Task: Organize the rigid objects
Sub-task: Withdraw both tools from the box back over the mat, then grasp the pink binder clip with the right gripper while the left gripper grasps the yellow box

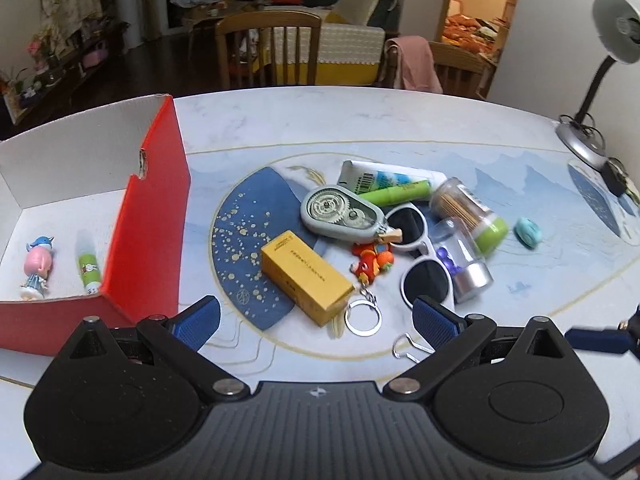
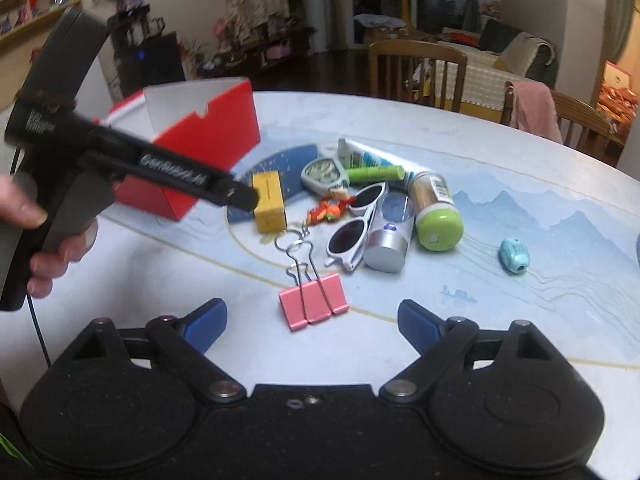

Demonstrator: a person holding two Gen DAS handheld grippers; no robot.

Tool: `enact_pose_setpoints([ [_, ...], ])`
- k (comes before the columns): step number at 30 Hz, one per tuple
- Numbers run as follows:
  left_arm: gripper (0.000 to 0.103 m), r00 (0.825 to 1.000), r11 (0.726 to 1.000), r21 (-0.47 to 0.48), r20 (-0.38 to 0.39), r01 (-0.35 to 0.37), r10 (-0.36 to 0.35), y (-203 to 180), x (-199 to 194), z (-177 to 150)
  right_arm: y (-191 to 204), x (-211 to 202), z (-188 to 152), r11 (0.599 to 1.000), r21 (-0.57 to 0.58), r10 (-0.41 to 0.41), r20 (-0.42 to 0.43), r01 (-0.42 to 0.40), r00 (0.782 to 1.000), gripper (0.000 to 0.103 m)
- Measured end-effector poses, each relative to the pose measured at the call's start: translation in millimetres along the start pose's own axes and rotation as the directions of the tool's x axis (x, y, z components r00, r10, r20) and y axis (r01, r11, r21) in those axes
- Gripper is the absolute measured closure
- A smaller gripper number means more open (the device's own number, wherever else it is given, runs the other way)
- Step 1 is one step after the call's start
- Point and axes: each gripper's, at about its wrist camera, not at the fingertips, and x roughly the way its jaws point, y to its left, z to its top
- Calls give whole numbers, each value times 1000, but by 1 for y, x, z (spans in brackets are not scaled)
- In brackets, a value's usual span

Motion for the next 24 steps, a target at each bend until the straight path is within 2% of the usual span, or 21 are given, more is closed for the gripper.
enact_pose_setpoints([
  [5, 0, 999, 999, 0, -7, -42, 42, -5, 21, 5, -2, 25, -3, 998, -54, 29, -53, -32, 998, 20],
  [9, 0, 998, 996, -64, -18, -68, 67, 0, 34, 10, -1, 39, -3, 994, -99, 45, -78, -53, 996, 24],
  [16, 0, 989, 984, -109, -62, -144, 138, 3, 57, 17, 3, 57, -3, 980, -186, 60, -89, -76, 994, 29],
  [20, 0, 984, 977, -134, -95, -164, 153, 5, 69, 19, 5, 65, -4, 969, -235, 59, -95, -80, 994, 32],
  [24, 1, 981, 972, -158, -111, -175, 158, 6, 75, 21, 4, 72, -2, 962, -260, 65, -97, -88, 993, 38],
])
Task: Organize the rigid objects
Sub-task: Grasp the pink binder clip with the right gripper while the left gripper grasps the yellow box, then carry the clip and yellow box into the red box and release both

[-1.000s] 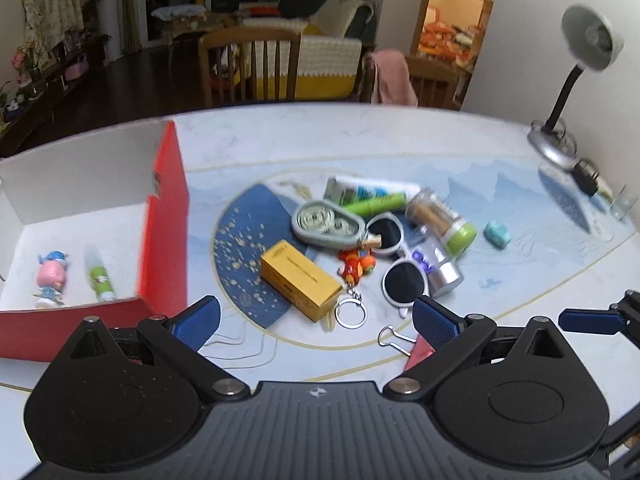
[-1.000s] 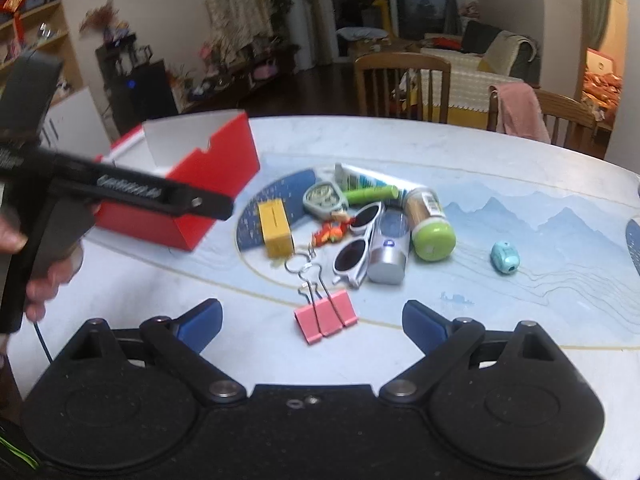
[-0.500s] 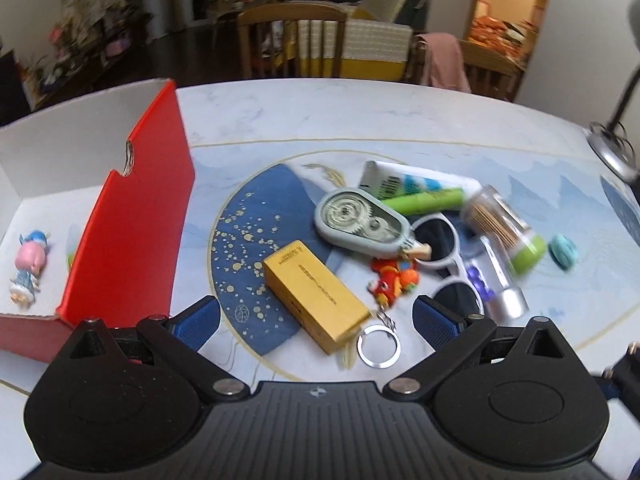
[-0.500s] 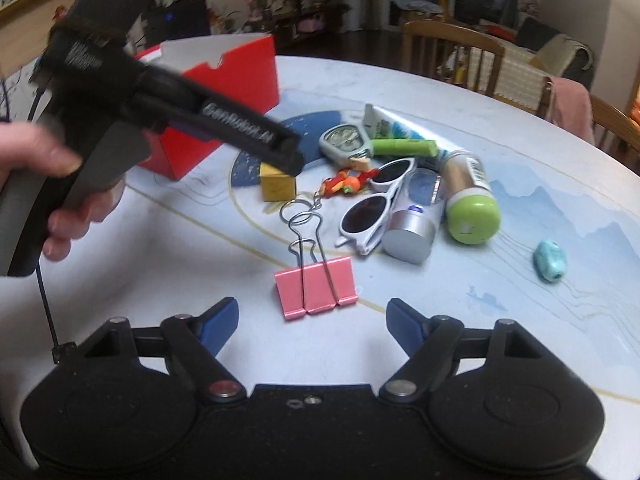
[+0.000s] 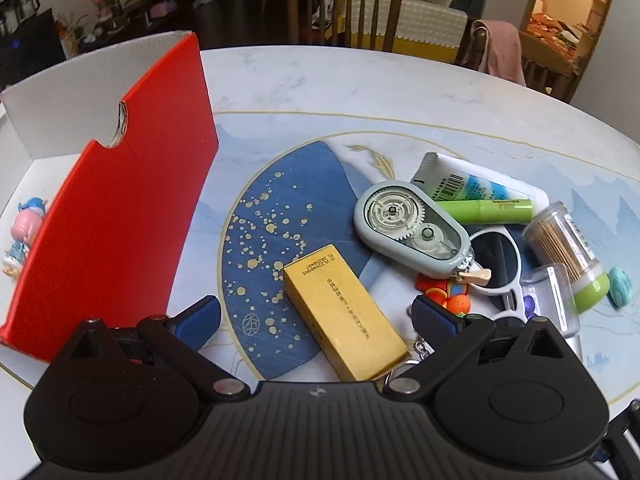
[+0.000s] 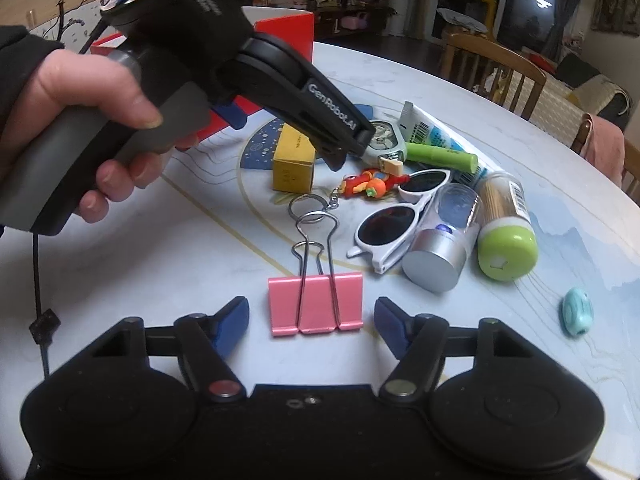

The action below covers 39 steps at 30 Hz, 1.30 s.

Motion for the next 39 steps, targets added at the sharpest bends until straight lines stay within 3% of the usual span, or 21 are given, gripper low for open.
enact_pose_setpoints([
  [2, 4, 1000, 1000, -5, 3, -7, 7, 0, 1, 0, -2, 3, 0, 1000, 0, 7, -2, -7, 1000, 42],
  [6, 26, 1000, 1000, -27, -17, -6, 5, 2, 4, 1, -2, 5, 2, 1000, -6, 13, 9, -13, 1000, 46],
  [11, 43, 1000, 999, -36, -12, -5, 4, 5, 4, 1, 0, 7, 5, 1000, -18, 10, 15, -10, 1000, 53],
  [13, 51, 1000, 999, -34, -8, 5, -5, 6, 3, 1, -1, 7, 5, 1000, -11, 9, 14, -9, 1000, 53],
  [15, 67, 1000, 1000, -24, -5, 5, -5, 6, 2, 1, -1, 6, 5, 1000, -6, 6, 11, -6, 1000, 53],
  [17, 72, 1000, 1000, -16, -5, 6, -6, 6, 1, 1, 0, 5, 4, 1000, 1, 2, 6, -2, 1000, 53],
  [29, 74, 995, 994, 19, -17, 103, -103, 15, -20, -12, -6, -16, 3, 987, 154, -42, -6, 42, 999, 53],
  [39, 74, 976, 974, 72, 9, 216, -217, 24, -72, -17, -4, -60, 18, 964, 252, -103, 42, 89, 994, 53],
])
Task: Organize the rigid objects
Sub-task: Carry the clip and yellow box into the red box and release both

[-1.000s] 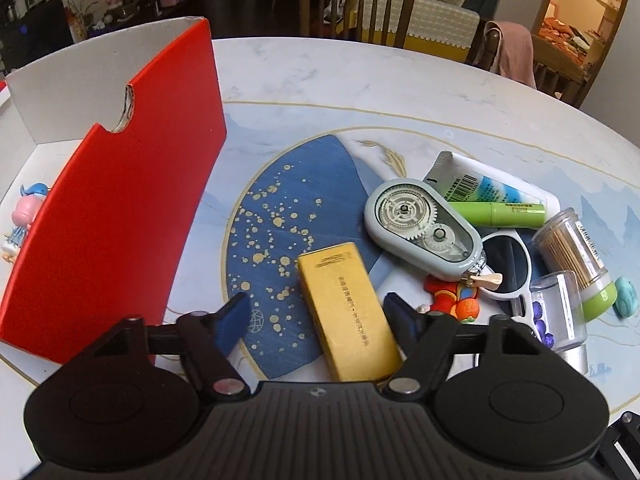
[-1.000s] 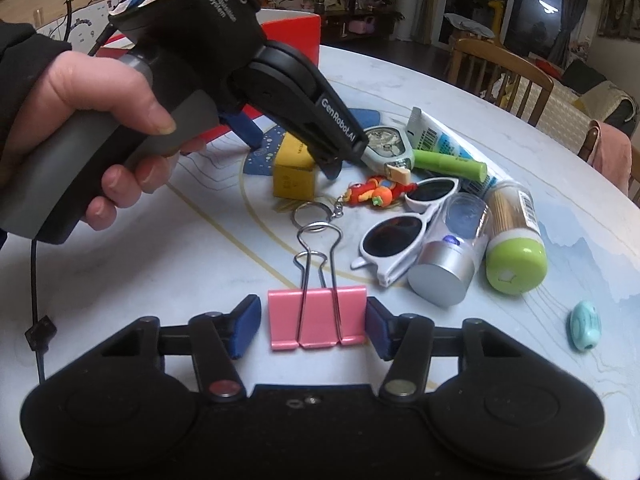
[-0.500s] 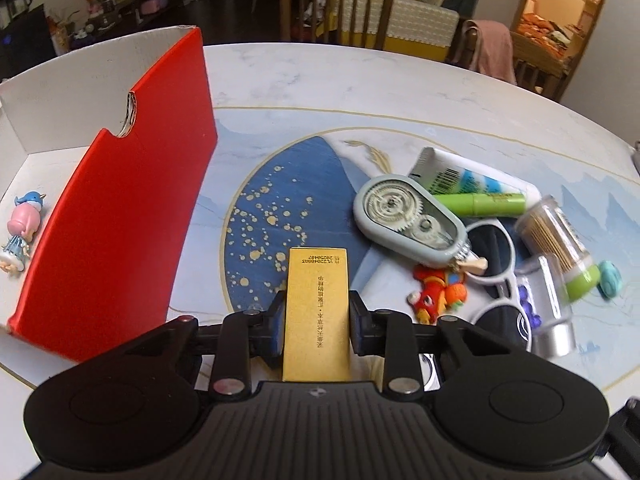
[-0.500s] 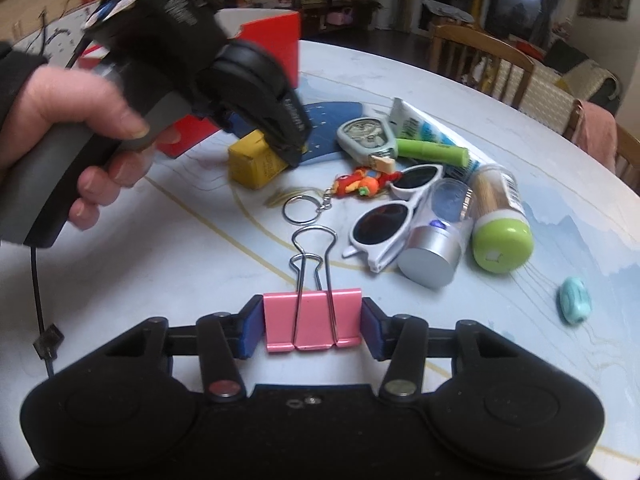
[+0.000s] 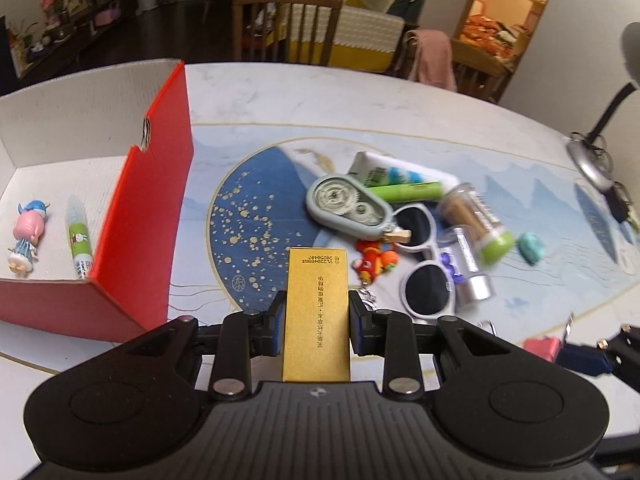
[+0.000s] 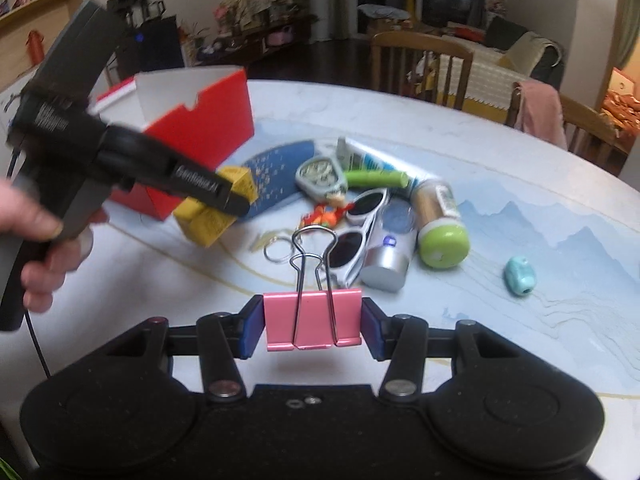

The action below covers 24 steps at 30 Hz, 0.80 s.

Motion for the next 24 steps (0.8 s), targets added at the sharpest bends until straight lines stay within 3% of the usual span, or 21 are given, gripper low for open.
enact_pose_setpoints([
  [13, 74, 996, 996, 44, 44, 82, -84, 41, -71, 11, 42, -35, 42, 1000, 27, -7, 77, 5, 997, 53],
  [24, 74, 993, 997, 60, 109, 41, -47, 110, -114, 27, 94, -35, 85, 1000, 2, 18, 132, -18, 991, 53],
])
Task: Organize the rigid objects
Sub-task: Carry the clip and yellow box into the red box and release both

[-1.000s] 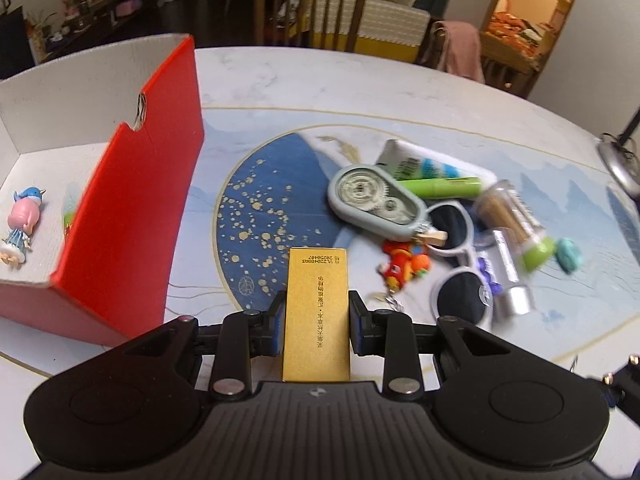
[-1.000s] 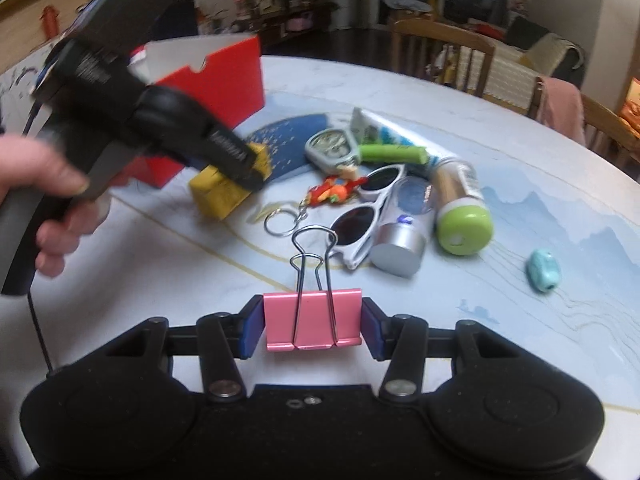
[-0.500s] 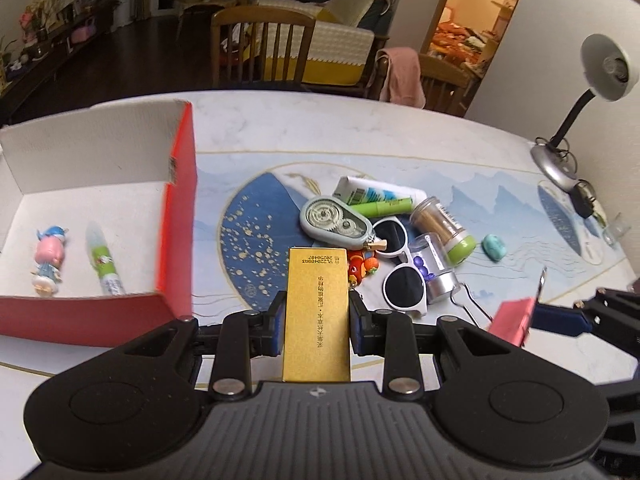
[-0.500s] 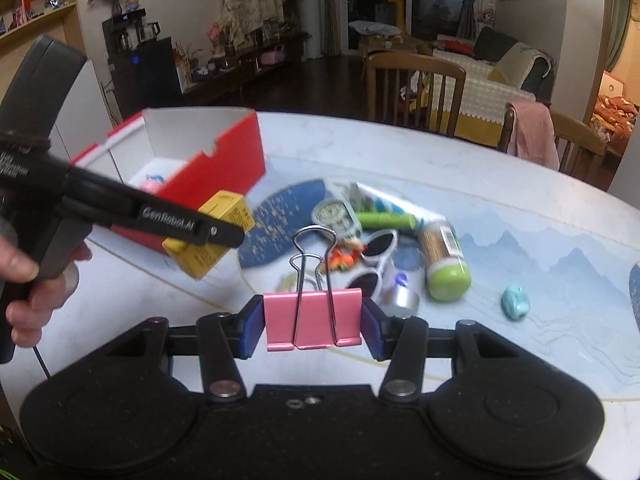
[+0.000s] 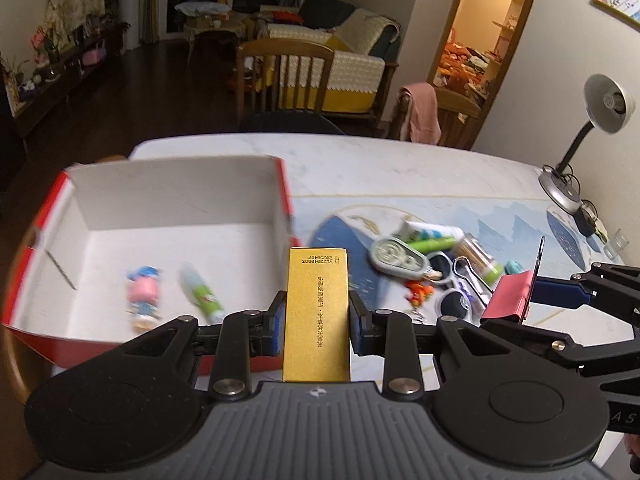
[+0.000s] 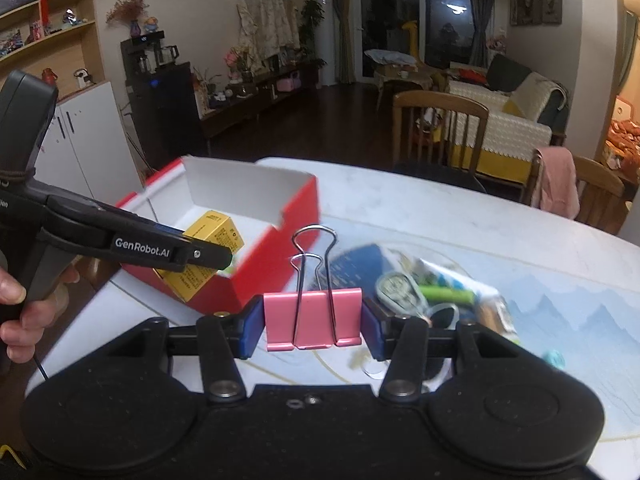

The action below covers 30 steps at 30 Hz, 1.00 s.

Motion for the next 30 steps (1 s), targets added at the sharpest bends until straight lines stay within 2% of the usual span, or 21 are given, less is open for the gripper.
enact_pose_setpoints([
  [7, 74, 998, 999, -14, 18, -53, 53, 53, -15, 5, 42, 20, 29, 999, -44, 30, 26, -28, 999, 53],
  [15, 74, 993, 992, -29, -15, -120, 120, 111, -8, 2, 77, 60, 52, 996, -70, 48, 2, -48, 999, 53],
  [24, 74, 984, 984, -47, -54, -172, 170, 164, 23, 30, 100, 118, 68, 997, -70, 31, -57, -35, 998, 53],
  [30, 74, 975, 979, 43, -93, -199, 202, 170, 61, 51, 111, 155, 73, 994, -105, 27, -109, -39, 994, 53],
])
